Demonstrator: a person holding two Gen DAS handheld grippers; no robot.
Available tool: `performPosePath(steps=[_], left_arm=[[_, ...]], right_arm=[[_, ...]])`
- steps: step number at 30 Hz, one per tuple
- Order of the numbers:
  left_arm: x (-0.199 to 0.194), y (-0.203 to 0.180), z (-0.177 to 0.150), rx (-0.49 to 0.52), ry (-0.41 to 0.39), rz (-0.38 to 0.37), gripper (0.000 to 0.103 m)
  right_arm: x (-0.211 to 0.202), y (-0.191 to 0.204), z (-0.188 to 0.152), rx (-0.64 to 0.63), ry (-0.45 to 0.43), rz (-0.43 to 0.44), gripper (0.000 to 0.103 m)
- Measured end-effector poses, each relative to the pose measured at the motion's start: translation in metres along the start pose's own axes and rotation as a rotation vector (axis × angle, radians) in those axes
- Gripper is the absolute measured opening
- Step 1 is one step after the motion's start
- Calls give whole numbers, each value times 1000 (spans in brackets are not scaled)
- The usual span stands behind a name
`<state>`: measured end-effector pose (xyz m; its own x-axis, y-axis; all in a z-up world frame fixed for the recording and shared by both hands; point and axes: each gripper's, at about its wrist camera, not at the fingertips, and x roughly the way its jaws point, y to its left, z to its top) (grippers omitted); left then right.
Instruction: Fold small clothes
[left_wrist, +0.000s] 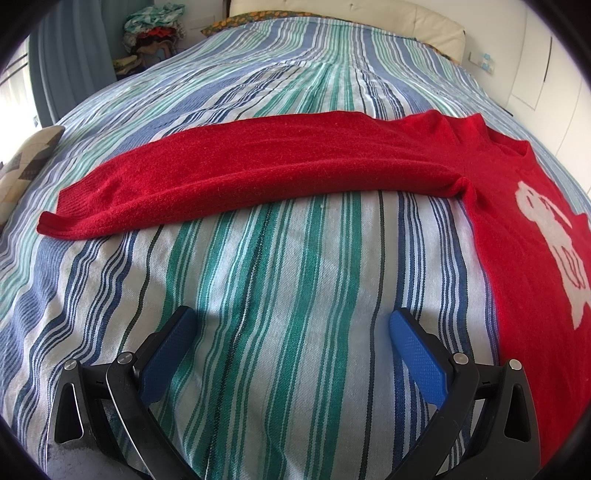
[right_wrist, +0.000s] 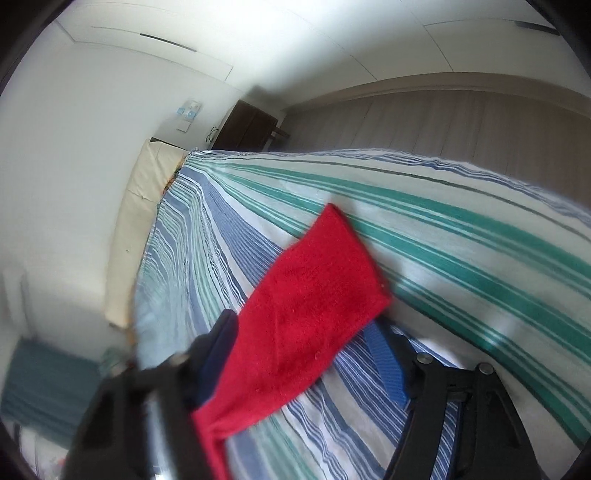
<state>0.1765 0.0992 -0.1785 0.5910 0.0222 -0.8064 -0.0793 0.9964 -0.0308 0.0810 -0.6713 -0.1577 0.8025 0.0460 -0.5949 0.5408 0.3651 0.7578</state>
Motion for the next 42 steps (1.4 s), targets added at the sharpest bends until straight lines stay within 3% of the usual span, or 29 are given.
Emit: performPosePath(steps=[2, 3, 4, 6, 9, 14, 16, 21, 26, 28, 29, 31, 35, 37, 40, 42], left_arm=[[1, 0, 0, -3, 0, -3, 103], [1, 0, 0, -5, 1, -5, 103], [2, 1, 1, -5, 7, -5, 103], [2, 1, 4, -6, 23, -10, 103], [4, 4, 10, -2, 71, -29, 103], [-12, 8, 12, 2, 87, -22, 102], [-28, 14, 6, -32, 73, -13, 102], [-68, 38, -17, -134, -8, -91, 102], [-69, 62, -21, -227, -9, -112, 102], [-64, 66, -22, -239, 6, -101, 102], [-62, 66, -24, -240, 15, -94, 102], [-60, 65, -25, -235, 22, -89, 102], [-59, 62, -27, -221, 16, -90, 102], [-56, 62, -26, -226, 19, -84, 102], [-50, 59, -26, -226, 25, -65, 102], [-47, 54, -27, -205, 27, -43, 102]], right_arm=[[13, -1, 1, 0, 5, -68, 51], [18, -3, 0, 10, -3, -104, 23], [20, -6, 0, 27, -8, -133, 5], [16, -4, 0, 31, -40, -125, 5], [1, 30, -1, -70, -75, -102, 5], [-27, 158, -24, -399, -56, 30, 5], [-28, 217, -49, -524, -4, 108, 5], [12, 335, -144, -740, 194, 247, 5], [77, 385, -253, -867, 345, 278, 5], [103, 380, -284, -871, 401, 298, 9], [116, 377, -301, -867, 439, 305, 16], [143, 362, -329, -836, 544, 288, 90], [150, 343, -339, -720, 646, 410, 90], [146, 338, -315, -691, 635, 435, 90], [141, 323, -267, -688, 581, 323, 86], [154, 296, -241, -646, 605, 219, 81]])
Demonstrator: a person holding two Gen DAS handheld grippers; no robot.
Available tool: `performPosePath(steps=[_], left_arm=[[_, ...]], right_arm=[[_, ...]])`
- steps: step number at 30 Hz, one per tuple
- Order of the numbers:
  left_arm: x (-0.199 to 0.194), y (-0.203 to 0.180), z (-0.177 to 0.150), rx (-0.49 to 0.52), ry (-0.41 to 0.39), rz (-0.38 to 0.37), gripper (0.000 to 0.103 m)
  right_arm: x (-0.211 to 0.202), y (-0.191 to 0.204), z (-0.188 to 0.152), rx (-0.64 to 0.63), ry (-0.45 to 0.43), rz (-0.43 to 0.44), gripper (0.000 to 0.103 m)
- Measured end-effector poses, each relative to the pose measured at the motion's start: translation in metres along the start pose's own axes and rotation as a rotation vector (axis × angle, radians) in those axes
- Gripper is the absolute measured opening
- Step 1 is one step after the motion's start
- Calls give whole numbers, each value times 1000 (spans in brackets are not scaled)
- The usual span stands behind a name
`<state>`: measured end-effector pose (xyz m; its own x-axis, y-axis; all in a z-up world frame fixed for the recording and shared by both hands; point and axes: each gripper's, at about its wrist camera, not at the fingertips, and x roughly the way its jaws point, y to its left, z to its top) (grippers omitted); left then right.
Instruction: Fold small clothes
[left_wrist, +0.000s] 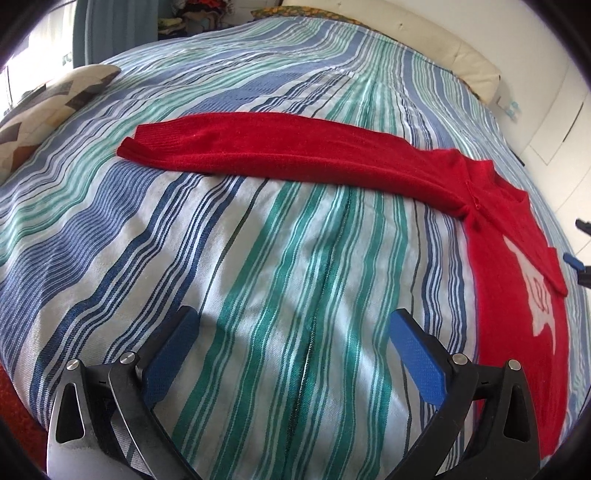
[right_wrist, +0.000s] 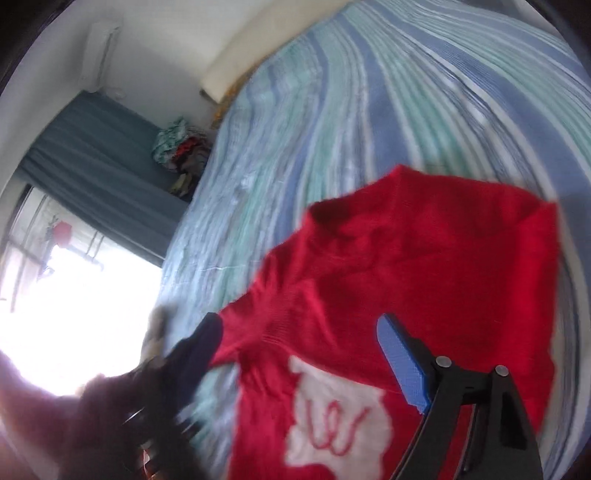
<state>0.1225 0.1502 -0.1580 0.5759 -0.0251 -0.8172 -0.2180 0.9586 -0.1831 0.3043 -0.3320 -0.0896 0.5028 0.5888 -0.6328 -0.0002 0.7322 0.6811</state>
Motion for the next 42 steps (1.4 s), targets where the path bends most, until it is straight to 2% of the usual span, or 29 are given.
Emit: performPosePath(steps=[2, 3, 4, 5, 6, 8, 12, 15, 16, 18, 20, 21, 24, 25, 27, 30, 31, 32, 34, 35, 38, 40, 42], left_arm=[[2, -4, -2, 29, -2, 21, 102], [2, -5, -4, 42, -2, 30, 102], [3, -6, -5, 54, -1, 37, 102], [3, -6, -6, 63, -1, 41, 102], [3, -6, -7, 67, -3, 44, 102], [4, -6, -7, 70, -3, 48, 102], [8, -9, -8, 88, -2, 69, 103], [8, -10, -10, 100, -9, 76, 103], [8, -10, -10, 101, -11, 76, 103], [7, -10, -10, 101, -11, 73, 103], [7, -9, -10, 100, -10, 70, 103], [7, -10, -10, 100, -10, 69, 103], [7, -10, -10, 101, -10, 72, 103], [8, -10, -10, 103, -11, 76, 103], [9, -12, -10, 109, -11, 87, 103], [9, -13, -11, 116, -16, 97, 103], [8, -13, -12, 116, -18, 96, 103], [8, -12, -12, 116, -20, 94, 103], [8, -12, -13, 116, -23, 91, 103], [9, -12, -13, 117, -25, 91, 103], [8, -12, -15, 124, -28, 89, 103], [9, -12, -15, 125, -27, 91, 103], [9, -13, -15, 127, -25, 92, 103]], right_arm=[[-1, -43, -4, 59, 59, -123, 78], [0, -64, -7, 67, 97, -229, 76], [-1, -81, -10, 67, 122, -325, 66], [-5, -94, -12, 58, 119, -378, 55], [-14, -100, -12, 42, 93, -391, 44], [-33, -101, -9, 10, 19, -426, 45], [-57, -74, 2, -72, -70, -347, 45], [-43, -59, 5, -114, -30, -234, 45], [-34, -59, 4, -108, -12, -238, 45], [-14, -68, 3, -87, 18, -324, 45], [3, -87, 1, -50, 48, -497, 43], [5, -96, 1, -39, 36, -563, 38], [-12, -90, 0, -57, -48, -621, 38], [-18, -85, -2, -78, -60, -601, 38], [-30, -70, -6, -133, -58, -507, 38], [-28, -57, -22, -177, 4, -355, 41], [-26, -56, -28, -171, 30, -329, 43], [-20, -61, -35, -161, 57, -336, 44], [-5, -74, -49, -151, 101, -451, 44], [-6, -81, -54, -146, 96, -490, 44], [-33, -79, -69, -120, -5, -479, 46], [-58, -67, -82, -126, -83, -480, 59], [-83, -52, -98, -160, -160, -486, 62]])
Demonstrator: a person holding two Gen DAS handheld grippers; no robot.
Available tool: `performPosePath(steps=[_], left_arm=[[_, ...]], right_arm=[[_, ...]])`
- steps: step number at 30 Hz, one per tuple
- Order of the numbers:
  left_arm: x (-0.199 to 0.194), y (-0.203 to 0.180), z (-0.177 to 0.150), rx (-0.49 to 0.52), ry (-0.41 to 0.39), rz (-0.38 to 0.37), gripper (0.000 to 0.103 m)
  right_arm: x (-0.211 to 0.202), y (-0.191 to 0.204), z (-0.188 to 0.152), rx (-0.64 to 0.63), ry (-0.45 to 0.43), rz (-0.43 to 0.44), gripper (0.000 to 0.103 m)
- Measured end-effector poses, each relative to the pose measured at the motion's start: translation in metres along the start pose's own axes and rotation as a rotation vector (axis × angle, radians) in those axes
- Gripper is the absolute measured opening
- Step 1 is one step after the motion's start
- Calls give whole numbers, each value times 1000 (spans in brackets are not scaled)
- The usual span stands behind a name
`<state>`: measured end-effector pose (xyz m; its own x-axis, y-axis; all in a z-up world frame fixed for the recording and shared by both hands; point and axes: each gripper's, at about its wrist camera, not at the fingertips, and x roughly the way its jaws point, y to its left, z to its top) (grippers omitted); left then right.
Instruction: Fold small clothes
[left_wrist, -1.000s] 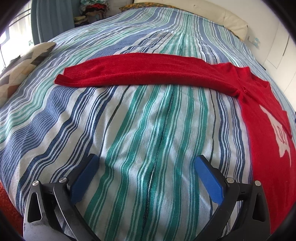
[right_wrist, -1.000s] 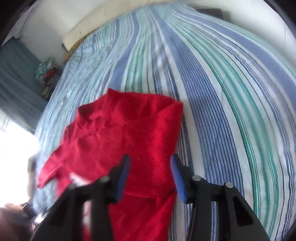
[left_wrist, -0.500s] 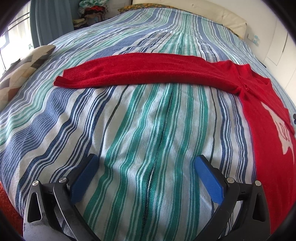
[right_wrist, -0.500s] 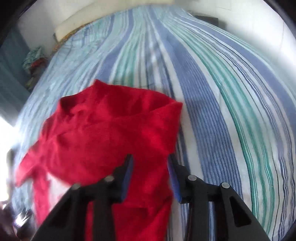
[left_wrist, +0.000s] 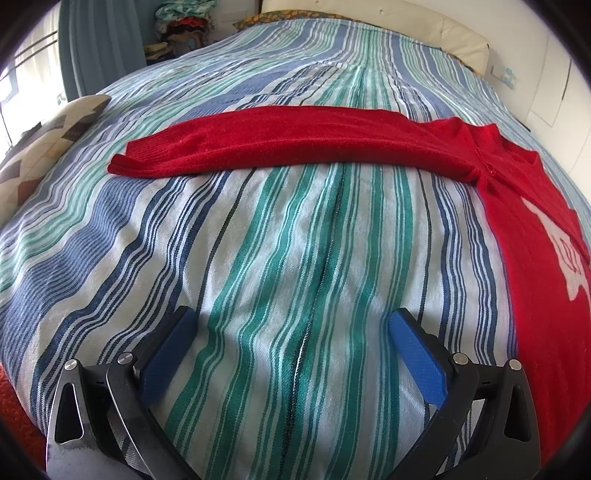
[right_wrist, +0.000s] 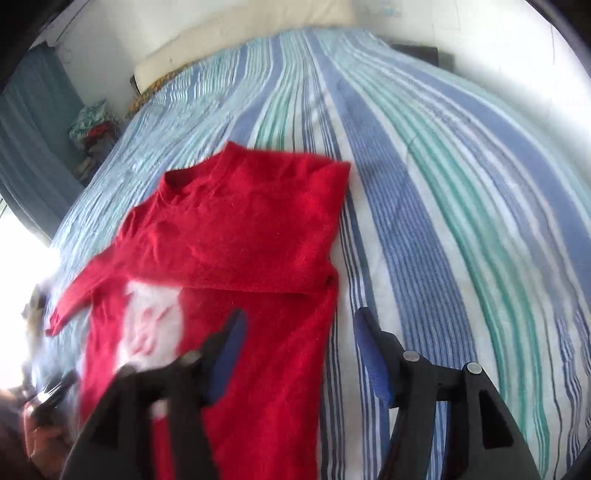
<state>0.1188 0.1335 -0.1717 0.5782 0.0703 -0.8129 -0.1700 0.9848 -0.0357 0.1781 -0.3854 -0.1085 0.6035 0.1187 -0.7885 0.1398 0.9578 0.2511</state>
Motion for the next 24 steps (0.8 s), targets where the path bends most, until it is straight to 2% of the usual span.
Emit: performPosePath(steps=[3, 6, 11, 20, 24], left_arm=[[2, 0, 1, 6, 11, -1, 103], [3, 0, 2, 7, 22, -10, 103], [6, 1, 4, 9, 36, -21, 103], [9, 1, 4, 12, 45, -24, 103], [9, -1, 3, 14, 44, -19, 103]], right_arm=[[-43, 3, -23, -27, -83, -41, 69], [-74, -1, -56, 0, -143, -81, 71], [-105, -12, -100, 74, -184, -89, 73], [-108, 1, -104, -1, -232, -121, 75], [-107, 6, -107, -29, -227, -127, 75]])
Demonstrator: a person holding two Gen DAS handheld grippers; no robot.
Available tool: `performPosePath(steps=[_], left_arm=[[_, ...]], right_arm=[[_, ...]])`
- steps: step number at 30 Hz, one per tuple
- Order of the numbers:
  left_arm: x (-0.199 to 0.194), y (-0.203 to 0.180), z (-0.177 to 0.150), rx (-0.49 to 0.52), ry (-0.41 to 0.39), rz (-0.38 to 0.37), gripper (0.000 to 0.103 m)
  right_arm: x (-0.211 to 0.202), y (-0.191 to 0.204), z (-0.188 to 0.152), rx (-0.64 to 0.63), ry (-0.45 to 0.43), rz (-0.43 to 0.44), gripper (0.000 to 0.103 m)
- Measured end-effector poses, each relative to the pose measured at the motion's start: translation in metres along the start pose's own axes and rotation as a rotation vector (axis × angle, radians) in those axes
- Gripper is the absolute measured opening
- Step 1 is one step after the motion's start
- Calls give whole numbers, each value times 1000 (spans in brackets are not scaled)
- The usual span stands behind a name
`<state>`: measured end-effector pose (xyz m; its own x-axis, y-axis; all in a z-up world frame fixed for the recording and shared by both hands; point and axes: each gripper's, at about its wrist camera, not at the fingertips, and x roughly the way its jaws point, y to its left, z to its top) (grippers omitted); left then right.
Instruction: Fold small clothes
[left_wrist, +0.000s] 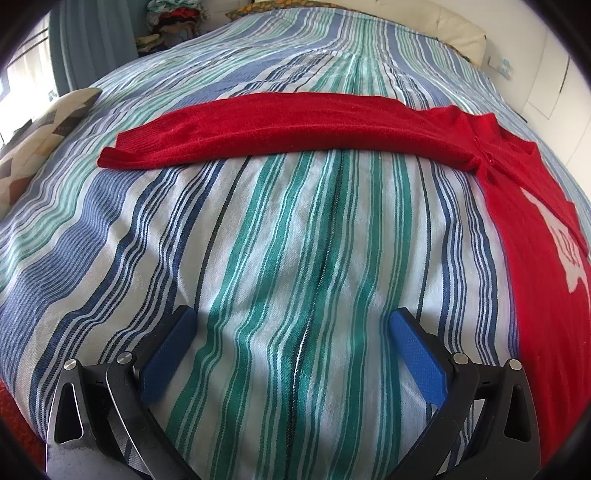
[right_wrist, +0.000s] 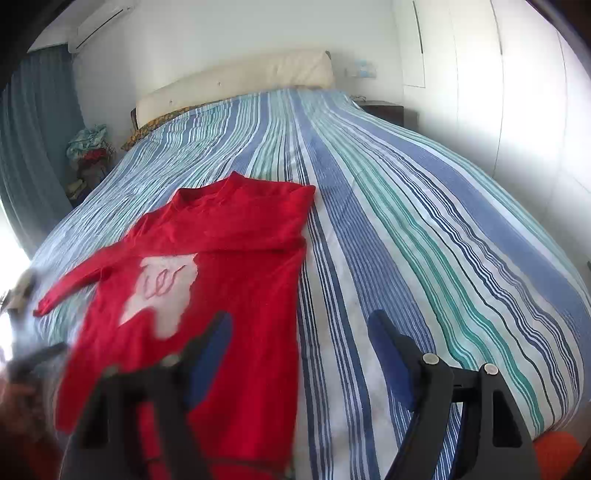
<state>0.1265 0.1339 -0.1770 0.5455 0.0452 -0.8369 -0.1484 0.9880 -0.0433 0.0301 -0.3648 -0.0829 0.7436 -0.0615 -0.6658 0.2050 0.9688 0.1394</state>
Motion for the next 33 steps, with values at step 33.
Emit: performPosePath(steps=[33], left_arm=[[-3, -2, -2, 6, -16, 14, 103]], right_arm=[[-10, 15, -2, -94, -34, 7, 75]])
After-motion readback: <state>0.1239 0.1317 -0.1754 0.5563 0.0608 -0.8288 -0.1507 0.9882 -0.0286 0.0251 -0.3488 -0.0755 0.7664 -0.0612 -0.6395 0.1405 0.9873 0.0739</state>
